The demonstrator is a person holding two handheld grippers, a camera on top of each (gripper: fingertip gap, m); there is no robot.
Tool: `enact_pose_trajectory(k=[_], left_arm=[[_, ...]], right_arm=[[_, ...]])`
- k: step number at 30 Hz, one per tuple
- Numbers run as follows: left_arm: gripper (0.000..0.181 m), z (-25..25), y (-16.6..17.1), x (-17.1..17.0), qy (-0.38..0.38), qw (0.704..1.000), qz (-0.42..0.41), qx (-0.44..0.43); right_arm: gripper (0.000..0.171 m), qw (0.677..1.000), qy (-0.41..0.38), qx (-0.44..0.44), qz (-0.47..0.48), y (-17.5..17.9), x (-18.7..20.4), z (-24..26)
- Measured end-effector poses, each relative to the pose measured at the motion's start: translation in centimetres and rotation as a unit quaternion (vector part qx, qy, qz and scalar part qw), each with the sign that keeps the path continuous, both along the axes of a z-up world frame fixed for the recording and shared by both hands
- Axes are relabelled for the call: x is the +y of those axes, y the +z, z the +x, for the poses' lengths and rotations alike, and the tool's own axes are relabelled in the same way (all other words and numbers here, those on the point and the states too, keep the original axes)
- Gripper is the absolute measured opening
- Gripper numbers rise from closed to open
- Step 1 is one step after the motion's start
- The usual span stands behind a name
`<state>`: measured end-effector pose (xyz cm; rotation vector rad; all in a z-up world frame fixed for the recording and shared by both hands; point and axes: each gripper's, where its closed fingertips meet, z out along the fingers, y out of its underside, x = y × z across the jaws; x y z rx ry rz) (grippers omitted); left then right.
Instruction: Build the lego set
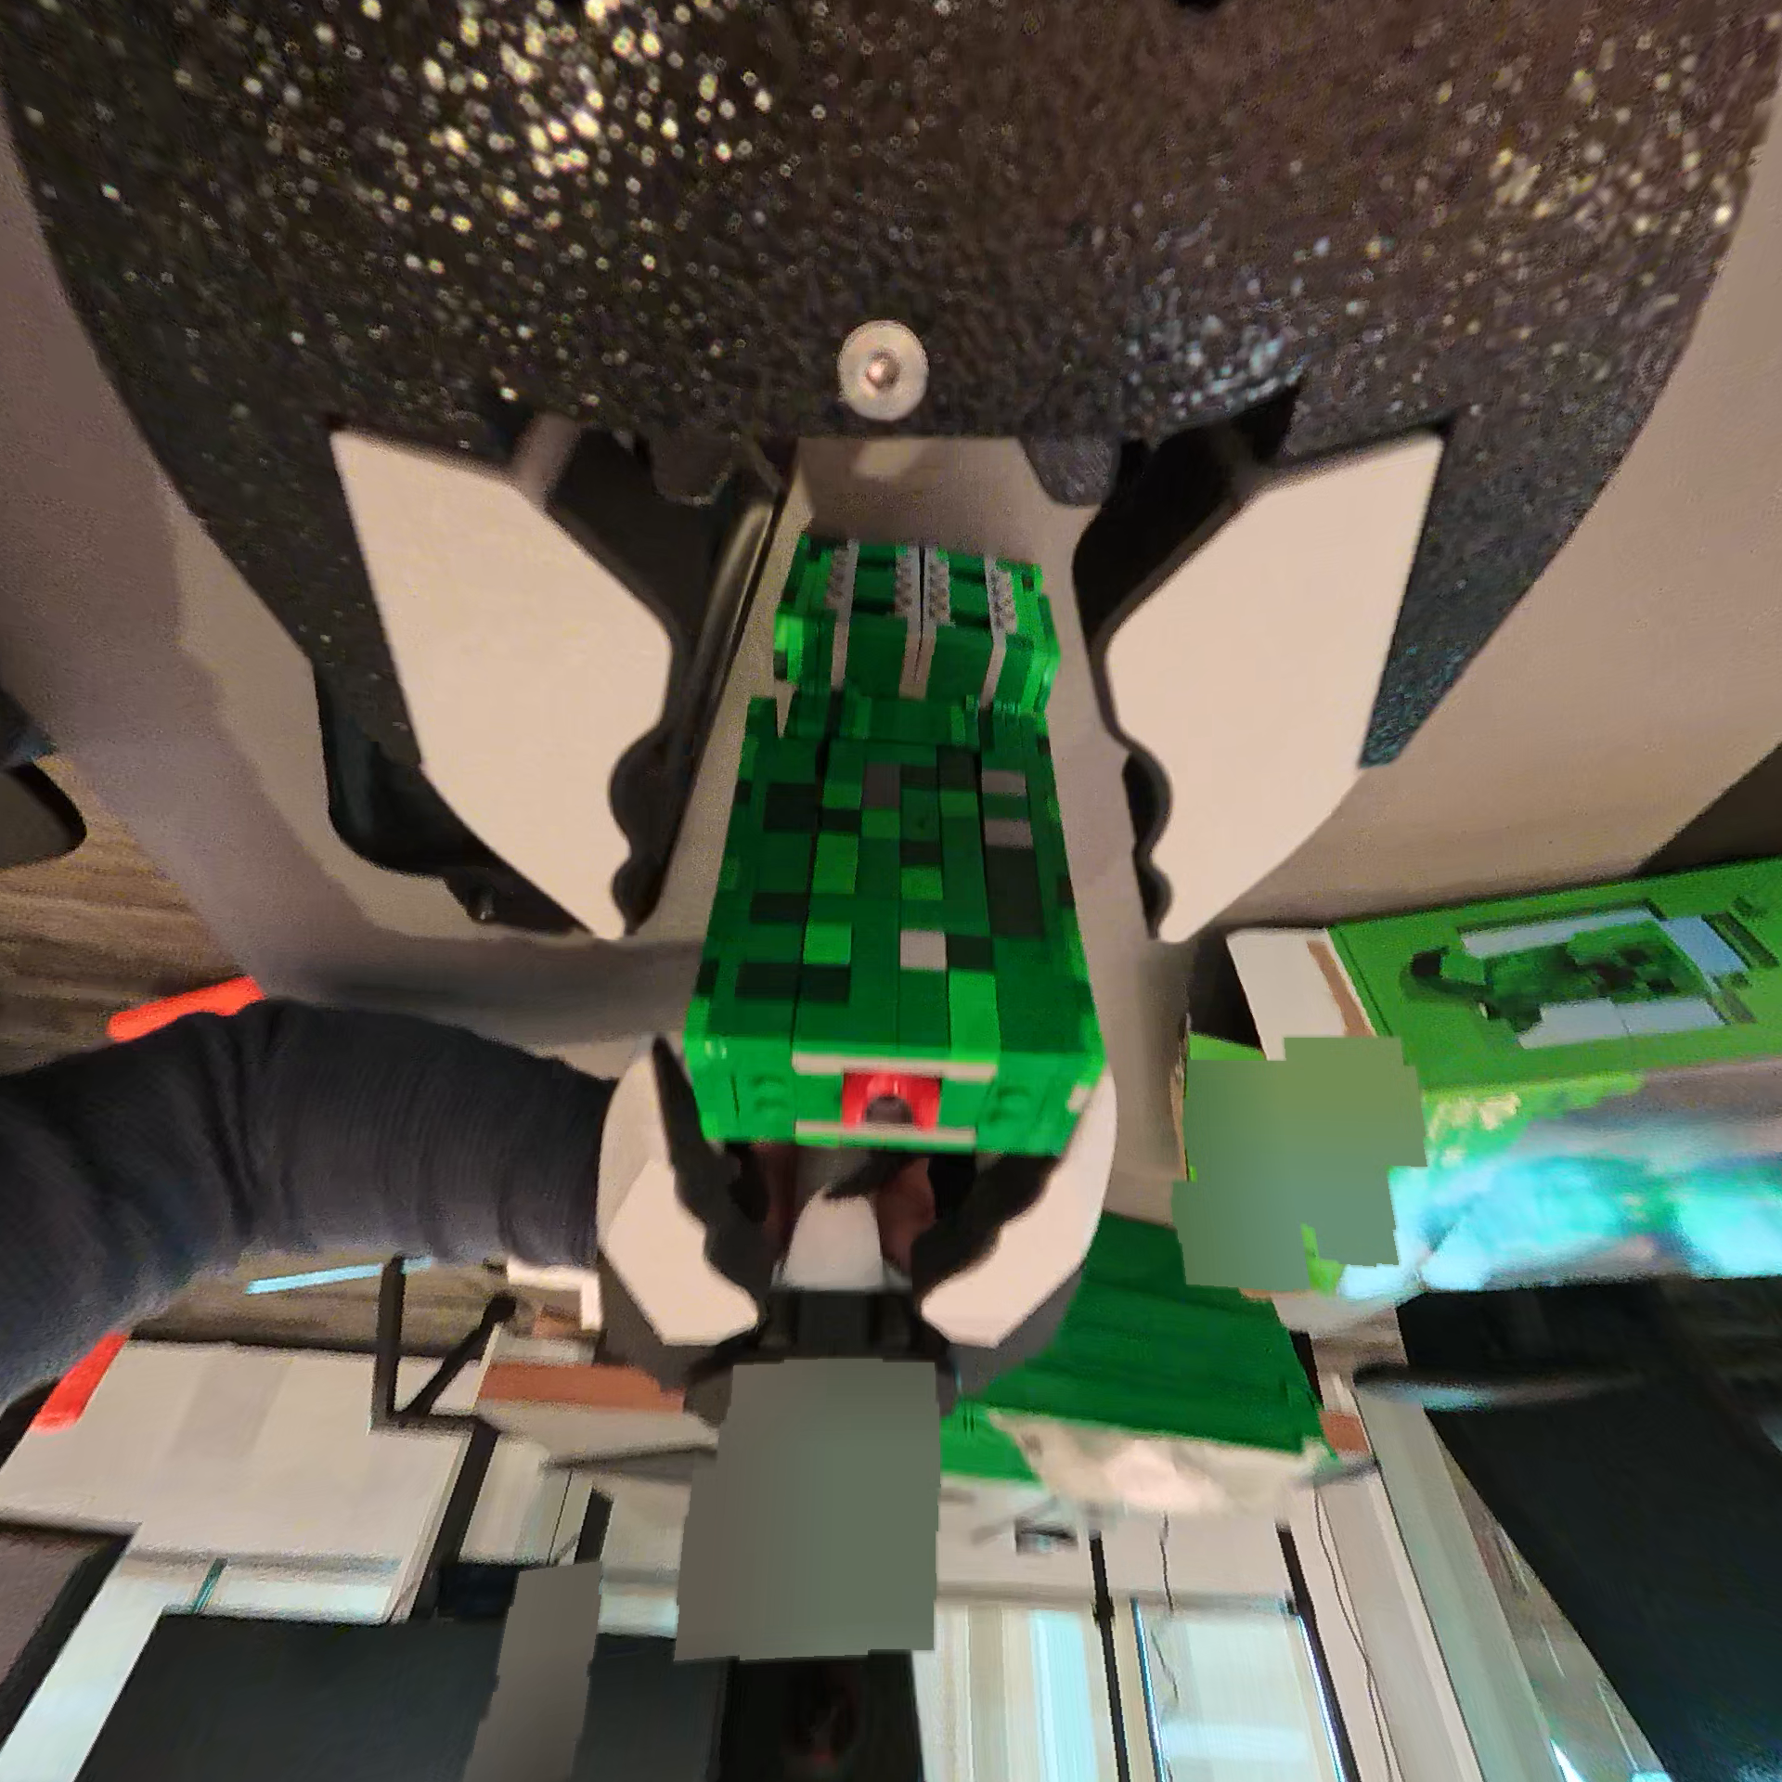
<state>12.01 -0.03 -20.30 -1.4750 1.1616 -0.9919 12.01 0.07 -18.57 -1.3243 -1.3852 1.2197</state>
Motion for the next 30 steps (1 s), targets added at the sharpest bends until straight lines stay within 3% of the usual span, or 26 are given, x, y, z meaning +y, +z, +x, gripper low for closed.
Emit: enact_pose_trajectory(k=[4,10,19,30], left_arm=[[0.097,-0.3,-2.5,-0.3,0.004,0.998,0.017,0.067],[0.085,0.1,-4.9,-0.1,0.008,0.990,0.041,0.132],[0.075,-0.1,-5.2,0.1,0.006,0.991,0.032,0.130],[0.075,0.0,-6.2,0.1,0.006,0.988,0.028,0.150]], right_arm=[[0.093,0.999,-0.012,-0.042,-0.004,-2.5,-0.1,1.0],[0.095,0.995,-0.018,-0.091,0.020,-5.9,-0.3,0.4],[0.074,0.994,-0.013,-0.096,0.043,-6.7,-0.1,-0.2],[0.073,0.994,-0.015,-0.093,0.047,-6.7,0.0,-0.2]])
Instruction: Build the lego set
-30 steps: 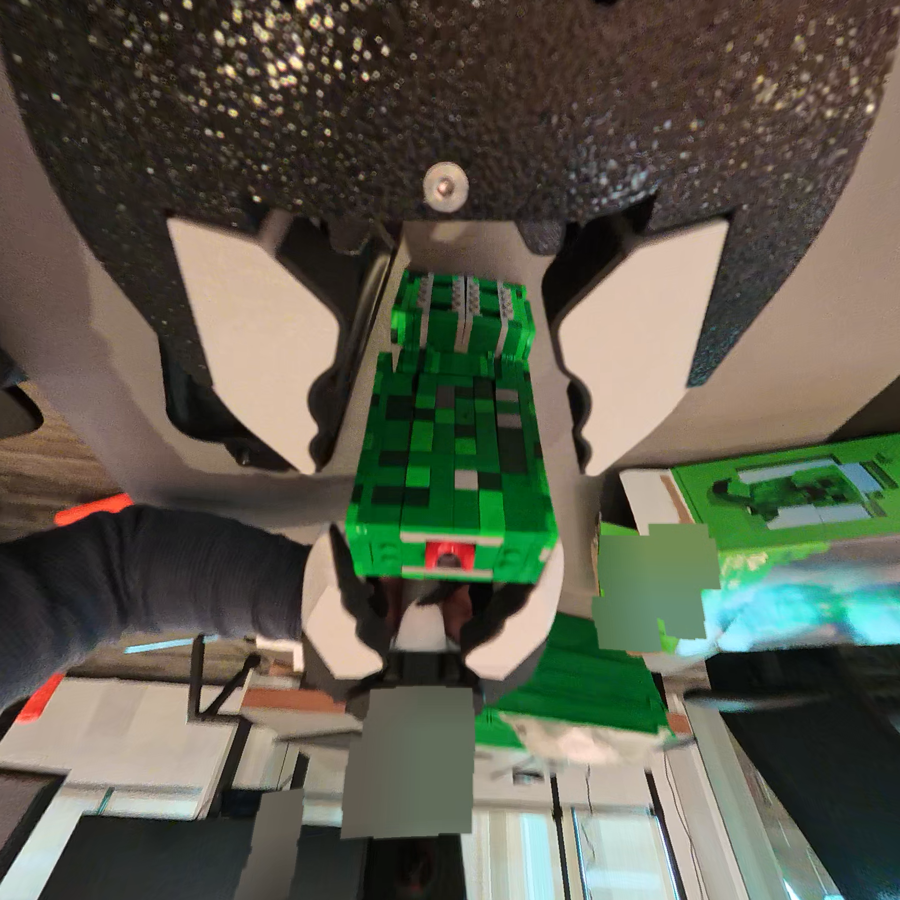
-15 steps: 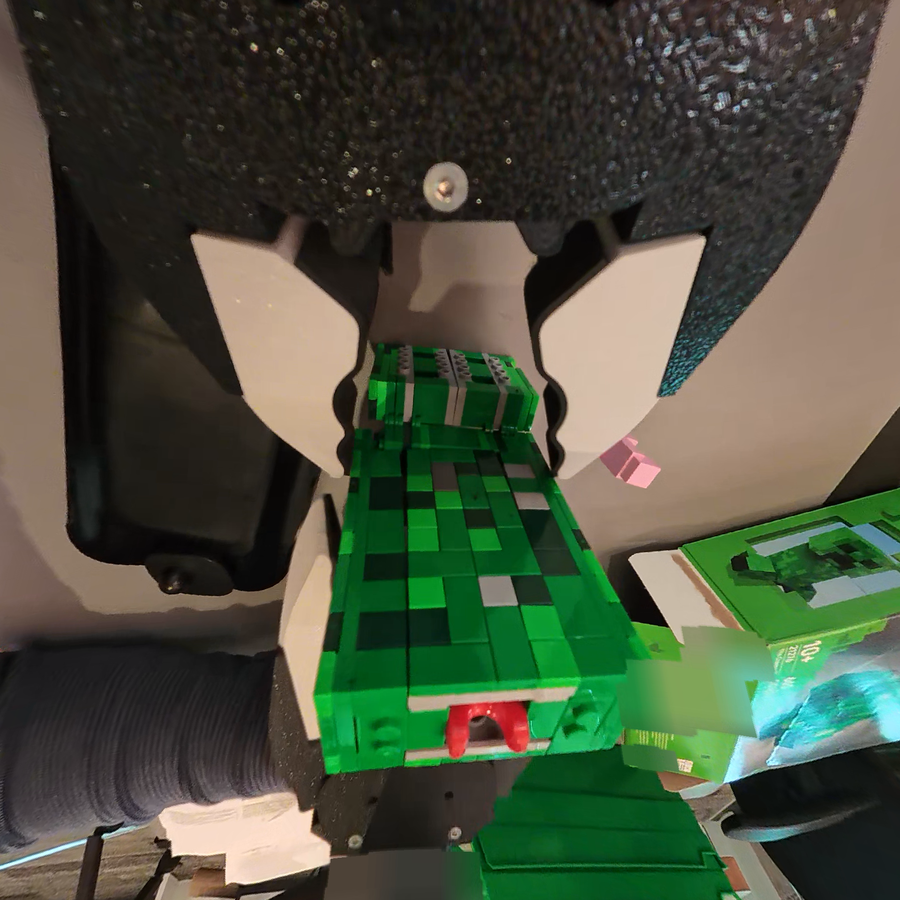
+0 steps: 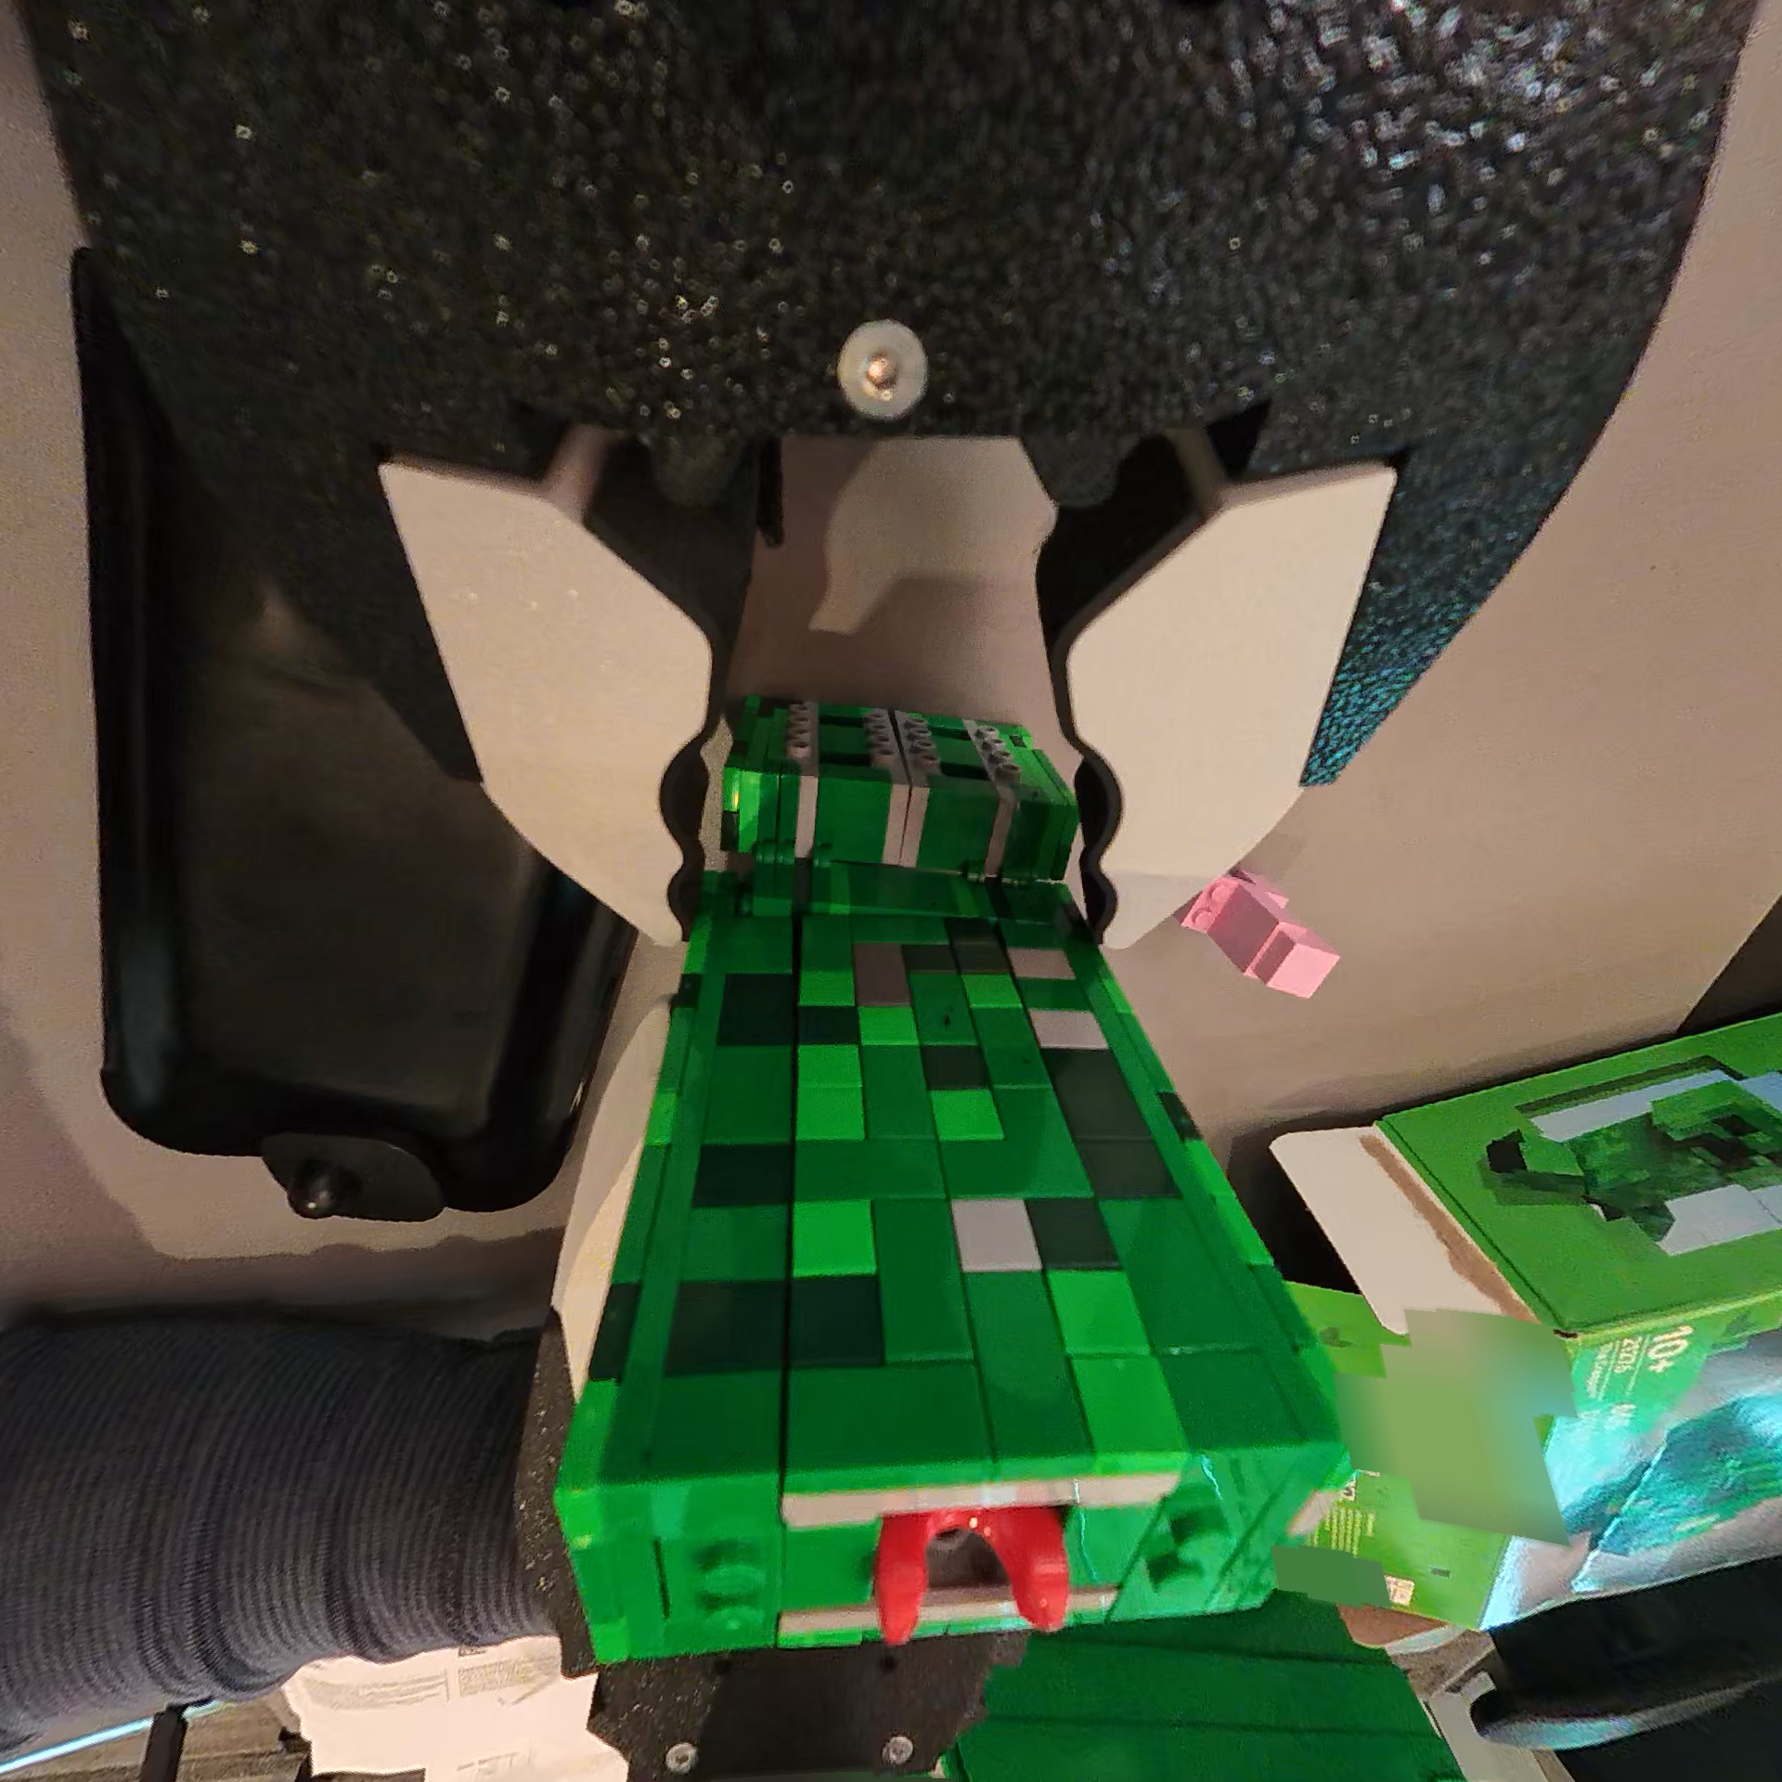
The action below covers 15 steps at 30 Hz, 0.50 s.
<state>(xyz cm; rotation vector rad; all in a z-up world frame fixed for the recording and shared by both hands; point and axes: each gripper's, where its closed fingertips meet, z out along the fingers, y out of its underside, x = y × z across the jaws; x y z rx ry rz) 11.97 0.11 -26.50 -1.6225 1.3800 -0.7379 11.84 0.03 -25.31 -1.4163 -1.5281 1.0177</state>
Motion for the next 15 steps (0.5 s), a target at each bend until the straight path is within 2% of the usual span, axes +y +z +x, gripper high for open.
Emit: enact_pose_trajectory(k=[15], left_arm=[[0.074,0.06,0.01,0.03,0.004,1.000,-0.004,-0.006]], right_arm=[[0.072,1.000,0.000,0.007,-0.004,-0.02,0.01,-0.02]])
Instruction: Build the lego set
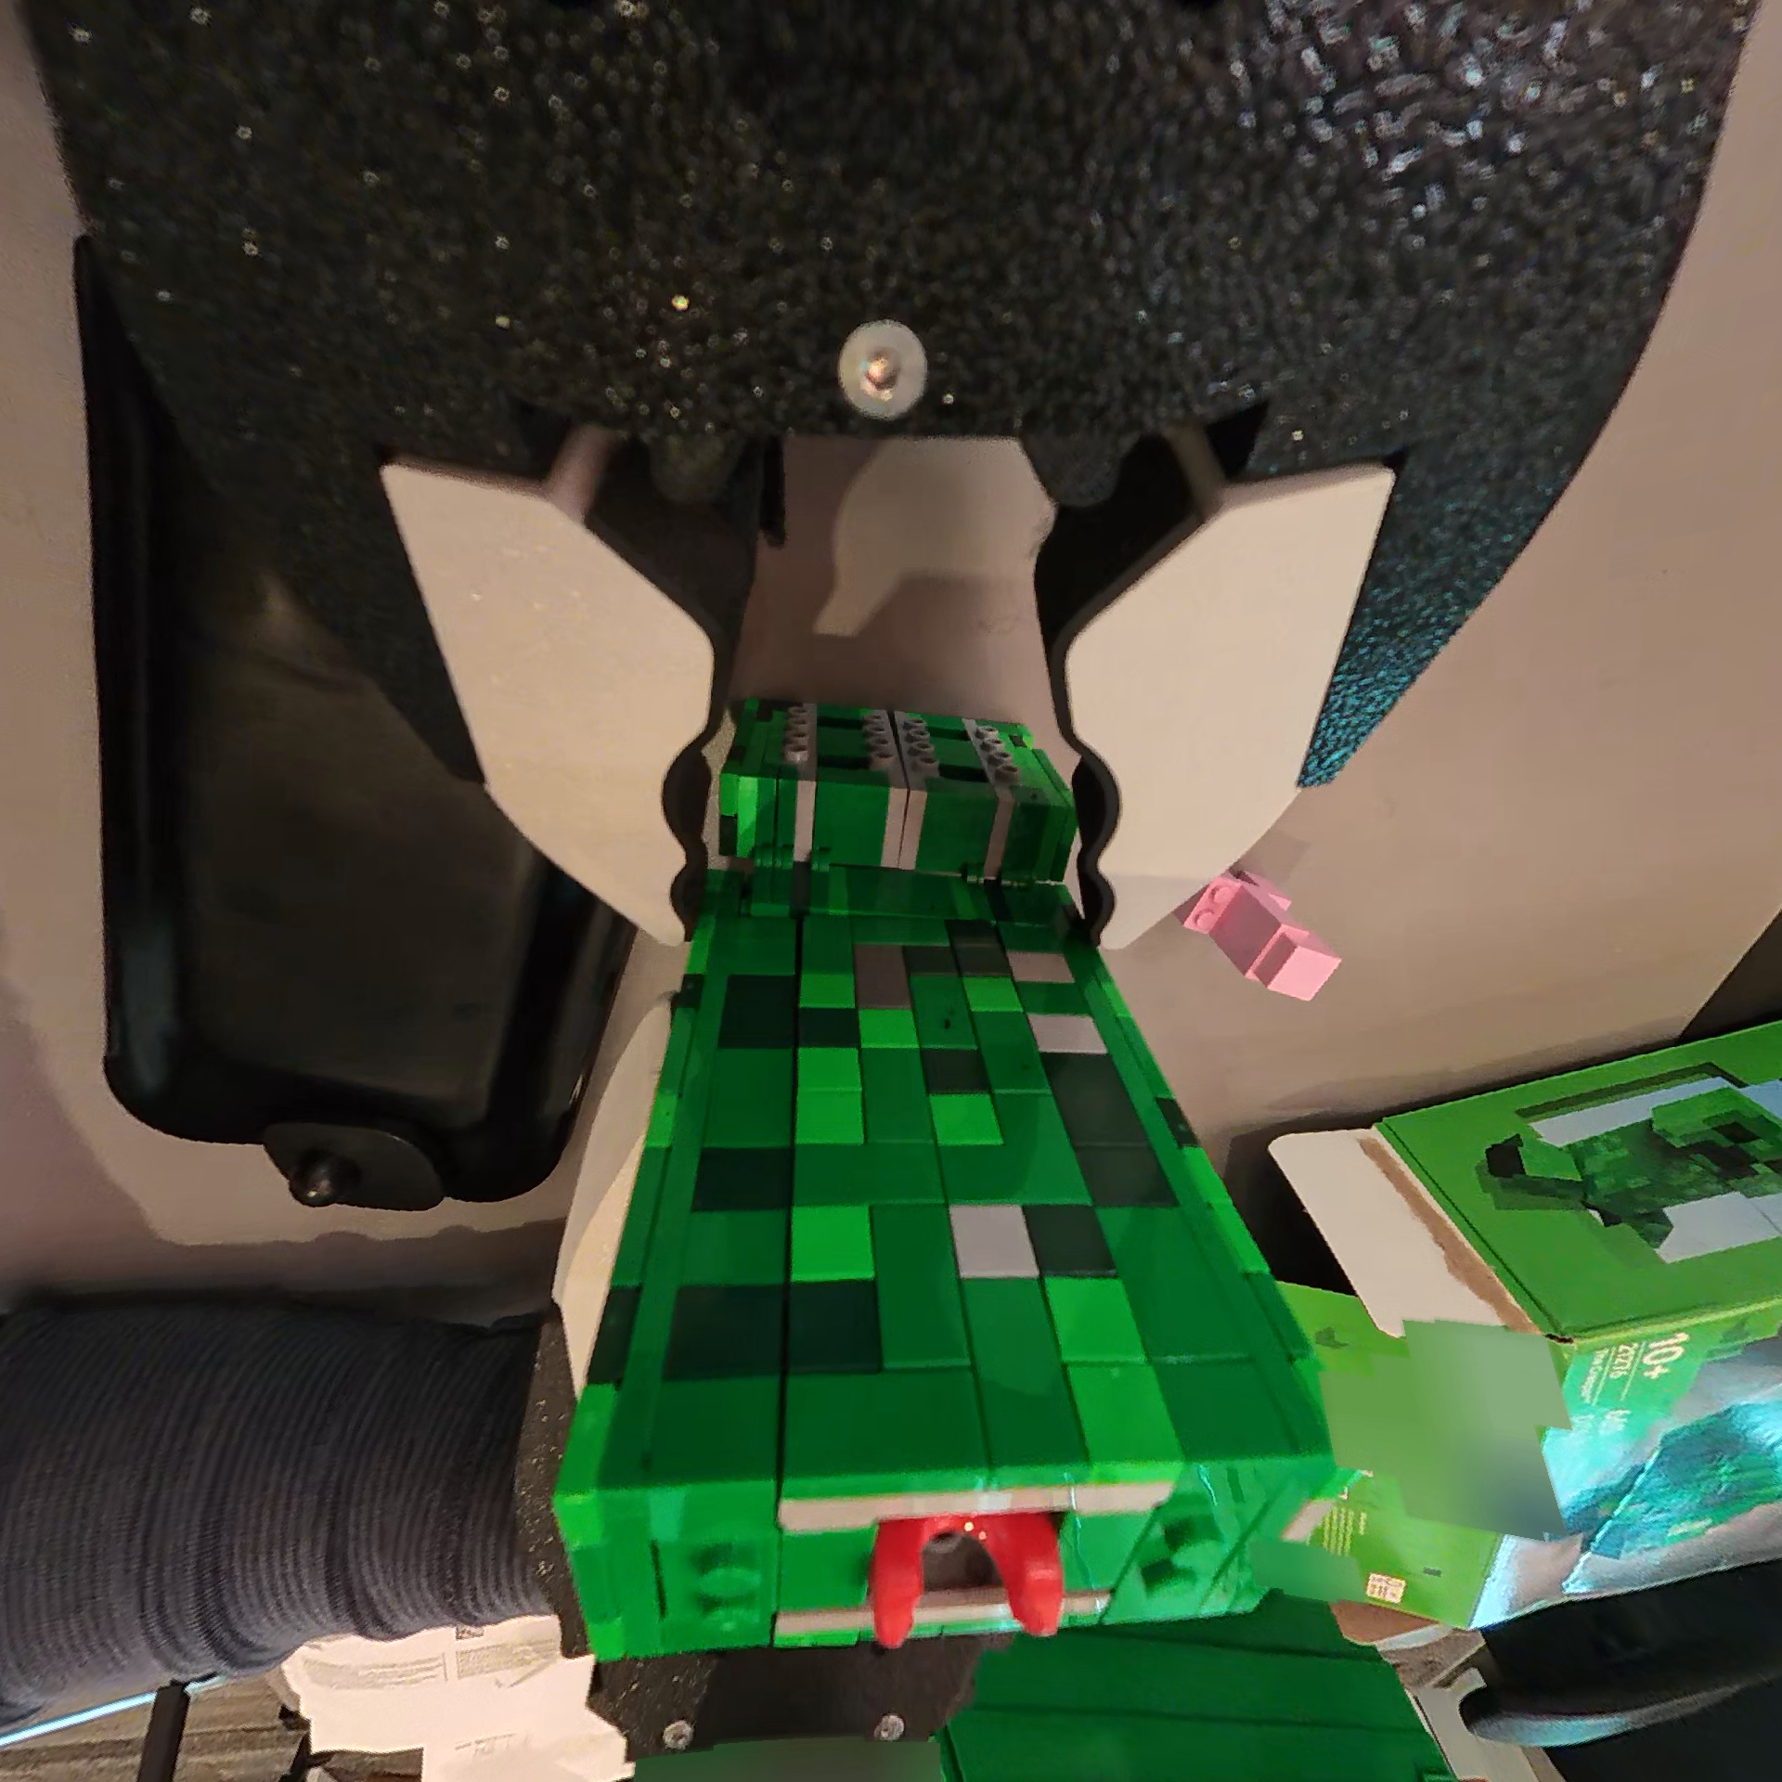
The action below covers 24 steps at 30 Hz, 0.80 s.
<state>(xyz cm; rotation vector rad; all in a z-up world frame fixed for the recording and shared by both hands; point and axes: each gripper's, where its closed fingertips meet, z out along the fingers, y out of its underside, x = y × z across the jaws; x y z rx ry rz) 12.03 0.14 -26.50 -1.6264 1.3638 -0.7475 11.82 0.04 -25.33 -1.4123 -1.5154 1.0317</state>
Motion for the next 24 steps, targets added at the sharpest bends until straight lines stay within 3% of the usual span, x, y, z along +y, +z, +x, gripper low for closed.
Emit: enact_pose_trajectory(k=[12,18,24], left_arm=[[0.098,-1.4,-0.5,-0.5,0.028,0.998,-0.045,0.014],[0.081,-3.6,-1.3,-3.4,0.025,0.992,-0.115,0.044],[0.085,-2.1,-2.4,-5.8,-0.015,0.986,-0.153,0.065]], right_arm=[[0.088,0.998,-0.061,0.007,-0.024,0.5,-0.1,2.4],[0.087,0.992,-0.114,-0.021,-0.053,-0.6,-2.4,4.8],[0.081,0.983,-0.166,-0.030,-0.071,-0.5,-4.3,5.7]])
